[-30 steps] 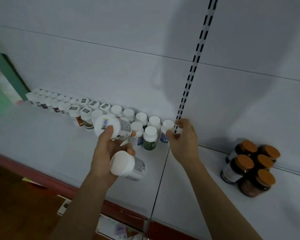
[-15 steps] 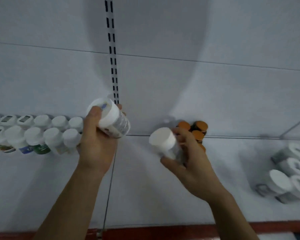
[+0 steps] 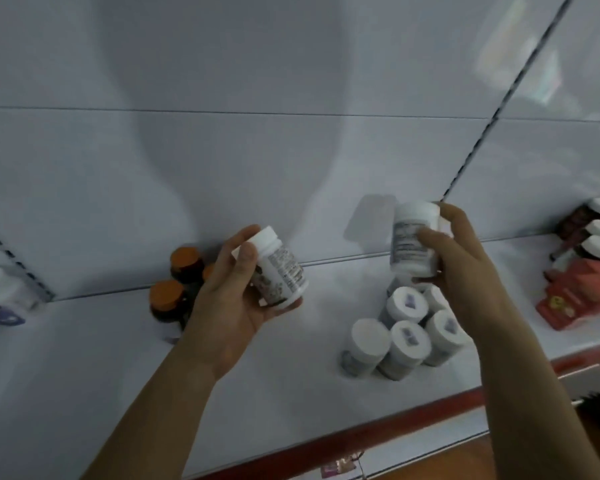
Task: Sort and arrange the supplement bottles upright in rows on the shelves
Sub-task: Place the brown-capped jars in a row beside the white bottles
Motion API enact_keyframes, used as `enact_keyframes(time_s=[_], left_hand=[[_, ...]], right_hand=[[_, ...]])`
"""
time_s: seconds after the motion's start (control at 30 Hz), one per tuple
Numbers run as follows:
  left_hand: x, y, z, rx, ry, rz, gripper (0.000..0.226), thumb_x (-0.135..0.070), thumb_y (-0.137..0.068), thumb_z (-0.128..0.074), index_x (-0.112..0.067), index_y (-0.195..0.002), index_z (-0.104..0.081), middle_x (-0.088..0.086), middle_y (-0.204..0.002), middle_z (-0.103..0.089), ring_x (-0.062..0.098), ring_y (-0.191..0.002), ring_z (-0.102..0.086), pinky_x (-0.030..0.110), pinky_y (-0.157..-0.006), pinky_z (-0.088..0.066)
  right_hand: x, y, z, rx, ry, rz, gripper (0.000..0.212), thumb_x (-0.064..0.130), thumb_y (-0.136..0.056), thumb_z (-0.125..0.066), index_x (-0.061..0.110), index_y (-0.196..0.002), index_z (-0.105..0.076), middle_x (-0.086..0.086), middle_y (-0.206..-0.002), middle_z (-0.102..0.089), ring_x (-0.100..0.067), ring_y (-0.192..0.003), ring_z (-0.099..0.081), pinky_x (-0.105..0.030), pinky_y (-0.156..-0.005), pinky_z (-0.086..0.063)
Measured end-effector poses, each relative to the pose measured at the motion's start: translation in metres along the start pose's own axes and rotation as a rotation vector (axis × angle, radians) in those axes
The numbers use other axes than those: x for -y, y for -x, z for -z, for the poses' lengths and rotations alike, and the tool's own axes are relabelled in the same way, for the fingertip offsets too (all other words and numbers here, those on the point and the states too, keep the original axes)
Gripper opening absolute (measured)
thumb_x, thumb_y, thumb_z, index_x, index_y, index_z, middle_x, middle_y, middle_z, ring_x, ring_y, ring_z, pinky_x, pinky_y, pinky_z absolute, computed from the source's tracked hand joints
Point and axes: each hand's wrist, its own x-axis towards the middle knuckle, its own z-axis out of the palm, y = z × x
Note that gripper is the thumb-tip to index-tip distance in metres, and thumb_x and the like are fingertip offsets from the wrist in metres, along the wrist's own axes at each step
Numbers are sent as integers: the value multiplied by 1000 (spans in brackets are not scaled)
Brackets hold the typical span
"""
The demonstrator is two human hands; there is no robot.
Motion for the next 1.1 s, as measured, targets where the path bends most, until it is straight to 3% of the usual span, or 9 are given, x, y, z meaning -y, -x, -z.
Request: enact_keyframes(time_s=[0.1, 0.2, 0.43, 0.57, 0.67, 0.8, 0.93, 1.03, 1.1], left_hand=[[31, -17, -22, -85, -48, -15, 45, -39, -88, -60, -23, -130, -59, 7, -133, -65, 32, -124, -63, 53, -86, -58], [49, -20, -32, -225, -184, -107, 37, -46, -87, -66, -29, -120, -63, 0, -124, -69, 25, -121, -65, 44, -86, -58], [18, 19, -18, -465, -266, -378, 73, -68, -62, -84, -27, -118, -62, 7, -122, -69, 24, -103, -70, 36, -62, -56], [-12, 48, 19, -771, -244, -609, 47, -48, -82, -78, -27, -117, -55, -2, -122, -68, 25, -119, -66, 40, -86, -61], [-23, 77, 52, -1029, -219, -713, 32, -18, -97, -67, -22, -123, -48, -2, -126, -64, 19, -118, -66, 38, -91, -60], [-22, 115, 87, -1224, -218, -717, 41, -15, -93, -72, -20, -126, -49, -3, -123, -64, 16, -111, -69, 35, -89, -60], [-27, 131, 119, -1186, -545, -584, 42, -9, -86, -78, -21, -119, -56, -10, -112, -64, 5, -96, -67, 28, -80, -58], [-37, 131, 140, -937, -879, -383, 43, -6, -81, -81, -18, -116, -59, -13, -107, -66, -1, -94, -64, 12, -73, -51], [-43, 128, 151, -785, -988, -293, 42, -11, -82, -82, -26, -115, -60, -18, -110, -65, 2, -101, -64, 17, -76, -53]], right_hand=[[-6, -20, 31, 67, 72, -23, 31, 16, -91, -71, 22, -109, -47, -16, -106, -71, -35, -90, -71, -52, -82, -59], [-7, -41, 40, 120, 152, 15, 43, 20, -78, -82, 19, -92, -41, -18, -97, -65, -43, -86, -64, -58, -76, -55], [-7, -49, -28, 333, 94, 93, 36, 29, -88, -75, 13, -88, -43, -15, -103, -67, -28, -92, -73, -51, -71, -61], [-6, -18, -95, 453, 46, 124, 39, 44, -79, -75, 20, -85, -44, -2, -98, -70, -25, -89, -72, -50, -67, -58], [-5, 18, -140, 585, -78, 125, 34, 16, -86, -76, 10, -91, -44, 13, -91, -70, -12, -75, -71, -26, -54, -49], [-12, 54, -188, 655, -57, 177, 35, 26, -81, -77, 34, -88, -44, -3, -104, -66, -22, -81, -69, -34, -62, -56], [-13, 67, -221, 663, 171, 457, 38, 29, -85, -76, 34, -97, -41, 12, -101, -54, -8, -87, -55, -20, -62, -44], [-24, 75, -230, 714, 567, 656, 37, 39, -86, -71, 34, -101, -38, 11, -103, -54, -12, -82, -51, -21, -55, -36], [-38, 81, -233, 722, 682, 670, 41, 37, -85, -73, 34, -102, -36, 8, -104, -55, -16, -79, -51, -21, -53, -31]])
